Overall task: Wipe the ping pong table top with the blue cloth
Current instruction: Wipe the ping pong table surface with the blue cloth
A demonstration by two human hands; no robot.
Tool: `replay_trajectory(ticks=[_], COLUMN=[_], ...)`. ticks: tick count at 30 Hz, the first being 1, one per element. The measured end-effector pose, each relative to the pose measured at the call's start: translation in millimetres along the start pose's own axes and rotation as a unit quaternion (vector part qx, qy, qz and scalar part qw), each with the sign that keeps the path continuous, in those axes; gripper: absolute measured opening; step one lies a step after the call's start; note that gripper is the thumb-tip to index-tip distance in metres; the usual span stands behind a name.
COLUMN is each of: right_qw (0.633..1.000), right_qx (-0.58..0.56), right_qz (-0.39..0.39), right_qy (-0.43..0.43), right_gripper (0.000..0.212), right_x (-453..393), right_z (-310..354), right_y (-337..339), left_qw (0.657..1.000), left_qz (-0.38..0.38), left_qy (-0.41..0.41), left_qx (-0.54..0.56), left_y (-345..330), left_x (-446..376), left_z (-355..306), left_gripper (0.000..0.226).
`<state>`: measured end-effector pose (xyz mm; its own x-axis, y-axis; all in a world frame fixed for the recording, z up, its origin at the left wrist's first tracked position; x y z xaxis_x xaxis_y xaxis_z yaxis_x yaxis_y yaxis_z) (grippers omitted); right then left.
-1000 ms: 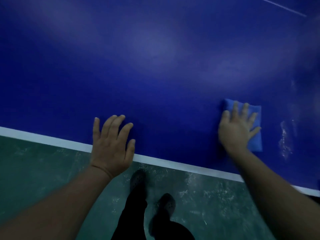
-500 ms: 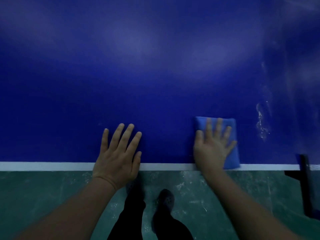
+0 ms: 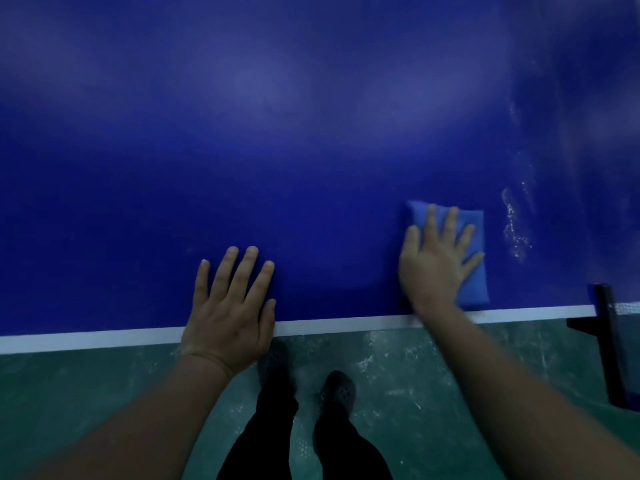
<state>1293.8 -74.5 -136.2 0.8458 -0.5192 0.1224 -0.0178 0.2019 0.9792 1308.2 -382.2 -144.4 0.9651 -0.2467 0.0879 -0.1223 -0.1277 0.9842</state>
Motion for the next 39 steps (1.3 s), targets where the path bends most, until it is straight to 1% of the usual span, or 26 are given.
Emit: replay_trajectory(ticks=[1,2,4,5,6,10,12,14,16,18,19,21,22,23,24,26,27,28,29,31,32,33,34,36,37,39], right_qw=[0.998,0.984,0.891,0.847,0.831,0.896,0.892,0.855,0.781,0.687,0.654,0.617,0.62,0.648,0.701,0.832,0.873,0.889,0.883,0.828,0.814,0.824,0.855,0.936,0.964,0.993], right_qx=[0.003,0.002,0.032,0.05,0.055,0.036,0.027,0.044,0.068,0.082,0.08,0.094,0.105,0.108,0.101,0.067,0.053,0.038,0.025,0.026,0.026,0.025,0.023,0.036,0.045,0.027], right_qz=[0.003,0.022,0.065,0.079,0.087,0.067,0.082,0.099,0.101,0.119,0.13,0.145,0.135,0.127,0.116,0.082,0.067,0.059,0.056,0.075,0.074,0.066,0.055,0.032,0.035,0.04], right_qy=[0.066,0.179,0.449,0.523,0.546,0.437,0.443,0.508,0.612,0.712,0.741,0.768,0.766,0.743,0.696,0.544,0.481,0.453,0.466,0.556,0.575,0.563,0.515,0.349,0.258,0.106], right_gripper=[0.061,0.06,0.056,0.056,0.056,0.055,0.056,0.057,0.057,0.055,0.053,0.052,0.052,0.053,0.054,0.055,0.055,0.054,0.055,0.055,0.055,0.054,0.054,0.057,0.059,0.063], right_x=[20,42,81,83,69,-8,-21,2,46,89,100,96,82,65,49,35,41,56,76,121,130,126,112,75,59,43], right_z=[24,52,98,110,119,173,216,253,258,227,202,160,150,151,162,203,227,247,262,258,239,213,182,101,58,-9], right_y=[-7,-15,-31,-34,-34,-31,-38,-49,-56,-56,-53,-41,-36,-34,-34,-39,-45,-52,-60,-69,-68,-65,-58,-38,-26,-3], left_qw=[1.0,1.0,0.999,0.997,0.995,0.979,0.97,0.962,0.958,0.959,0.961,0.962,0.962,0.96,0.96,0.959,0.959,0.959,0.96,0.962,0.963,0.963,0.963,0.964,0.966,0.97], left_qz=[0.001,0.0,-0.017,-0.033,-0.048,-0.069,-0.072,-0.085,-0.098,-0.107,-0.111,-0.119,-0.12,-0.12,-0.117,-0.112,-0.109,-0.106,-0.105,-0.104,-0.102,-0.1,-0.1,-0.097,-0.091,-0.08], left_qy=[0.002,0.002,0.006,0.017,0.038,0.15,0.193,0.225,0.232,0.22,0.21,0.193,0.193,0.197,0.201,0.209,0.21,0.21,0.209,0.207,0.204,0.202,0.2,0.183,0.171,0.148], left_qx=[0.006,0.015,0.045,0.065,0.082,0.119,0.126,0.133,0.136,0.14,0.142,0.149,0.154,0.157,0.158,0.158,0.157,0.155,0.152,0.147,0.146,0.147,0.151,0.165,0.171,0.175], left_y=[2,3,6,8,10,18,21,25,26,25,24,22,22,22,22,23,23,23,23,23,23,24,25,26,26,25], left_x=[0,0,5,9,15,52,65,73,77,80,80,82,82,82,82,82,83,83,83,79,76,73,69,59,54,46], left_z=[0,-1,4,9,17,64,87,105,115,118,118,115,113,112,111,109,108,106,105,102,100,97,92,77,68,50], left_gripper=[0.058,0.058,0.054,0.051,0.049,0.052,0.054,0.055,0.054,0.053,0.052,0.05,0.05,0.049,0.05,0.05,0.049,0.049,0.049,0.05,0.051,0.051,0.051,0.05,0.05,0.05])
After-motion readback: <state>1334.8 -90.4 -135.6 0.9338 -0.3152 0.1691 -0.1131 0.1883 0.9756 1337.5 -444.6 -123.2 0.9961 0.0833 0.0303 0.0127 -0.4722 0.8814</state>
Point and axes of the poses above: each hand's wrist, its own x-axis away from the middle knuckle, its own y-axis out of the back of the hand, z = x × y, the point moved 2 cm from there along -x, towards the middle knuckle, and after that the axes turned 12 degrees about y, right-handed, at the moved point
